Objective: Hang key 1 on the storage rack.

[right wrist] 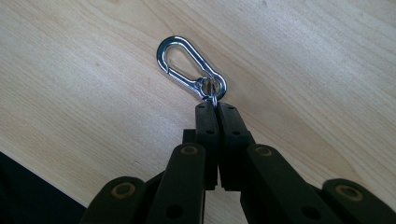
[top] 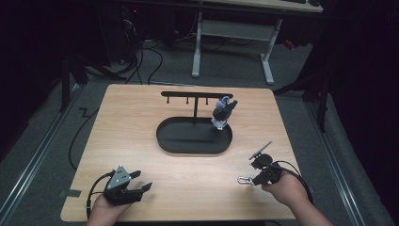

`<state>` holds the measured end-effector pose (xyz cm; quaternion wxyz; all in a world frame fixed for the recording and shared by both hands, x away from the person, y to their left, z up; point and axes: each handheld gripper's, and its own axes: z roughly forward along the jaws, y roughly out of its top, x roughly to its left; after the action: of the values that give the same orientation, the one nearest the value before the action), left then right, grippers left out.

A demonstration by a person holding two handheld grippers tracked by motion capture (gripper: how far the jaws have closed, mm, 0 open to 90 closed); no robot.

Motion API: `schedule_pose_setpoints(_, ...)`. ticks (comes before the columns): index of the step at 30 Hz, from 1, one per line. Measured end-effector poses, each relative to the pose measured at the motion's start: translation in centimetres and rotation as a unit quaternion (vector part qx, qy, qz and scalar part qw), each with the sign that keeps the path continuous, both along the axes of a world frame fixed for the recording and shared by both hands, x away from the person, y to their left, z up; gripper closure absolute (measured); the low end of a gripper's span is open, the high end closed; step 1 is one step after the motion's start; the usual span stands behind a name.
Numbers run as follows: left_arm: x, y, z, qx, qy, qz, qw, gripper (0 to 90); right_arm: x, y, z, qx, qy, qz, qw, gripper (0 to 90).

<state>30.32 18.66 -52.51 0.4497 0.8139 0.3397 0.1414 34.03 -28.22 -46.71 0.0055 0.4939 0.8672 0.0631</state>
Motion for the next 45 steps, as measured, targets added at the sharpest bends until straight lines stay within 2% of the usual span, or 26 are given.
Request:
schedule_pose_setpoints(7,0.0,0.1,0.0,0.0,0.001,-0.001,1.0,35.8,0.2,0.0,-0.5,-0.009,0.005,0.001,0.9999,88.0)
schedule_pose_setpoints(13,0.0,0.1,0.0,0.0,0.001,-0.001,1.0,35.8,0.4,0.0,-0.9,-0.003,0.004,-0.002,1.0,85.5)
schedule_pose_setpoints(16,0.0,0.1,-0.1,0.0,0.003,-0.001,1.0,35.8,0.4,0.3,-1.2,-0.003,0.002,0.005,1.0,88.8)
schedule_pose_setpoints(19,0.0,0.1,-0.1,0.0,0.003,0.0,1.0,35.8,0.2,0.5,-1.1,-0.012,0.0,0.015,0.9998,89.1)
schedule_pose_setpoints(21,0.0,0.1,-0.1,0.0,0.004,-0.001,1.0,35.8,0.2,0.5,-0.9,-0.01,-0.001,0.016,0.9998,89.2)
schedule_pose_setpoints(27,0.0,0.0,-0.1,-0.001,0.004,-0.001,1.0,35.8,0.2,-0.3,0.6,0.001,-0.01,0.004,0.9999,89.2)
schedule_pose_setpoints(29,0.0,0.1,-0.1,-0.001,0.004,0.0,1.0,35.8,0.2,-0.7,1.7,0.009,-0.014,-0.005,0.9998,89.2)
schedule_pose_setpoints(30,0.0,0.1,-0.1,-0.001,0.004,0.0,1.0,35.8,0.2,-0.7,1.7,0.009,-0.014,-0.005,0.9998,89.2)
schedule_pose_setpoints(32,0.1,0.1,-0.1,-0.001,0.004,-0.001,1.0,35.8,0.3,-0.9,2.7,0.016,-0.014,-0.006,0.9998,89.2)
schedule_pose_setpoints(33,0.1,0.1,-0.1,-0.001,0.004,0.0,1.0,35.8,0.3,-0.7,3.1,0.016,-0.005,-0.021,0.9996,89.1)
schedule_pose_setpoints(34,0.1,0.1,-0.1,-0.001,0.004,0.0,1.0,35.8,0.3,-0.7,3.1,0.016,-0.005,-0.021,0.9996,89.1)
schedule_pose_setpoints(35,0.0,0.1,-0.1,-0.001,0.004,0.001,1.0,35.7,0.5,-0.9,3.6,0.019,-0.013,-0.003,0.9997,89.2)
schedule_pose_setpoints(45,0.0,0.1,-0.2,-0.002,0.002,0.001,1.0,35.6,1.0,-0.1,6.0,0.018,-0.021,0.003,0.9996,89.1)
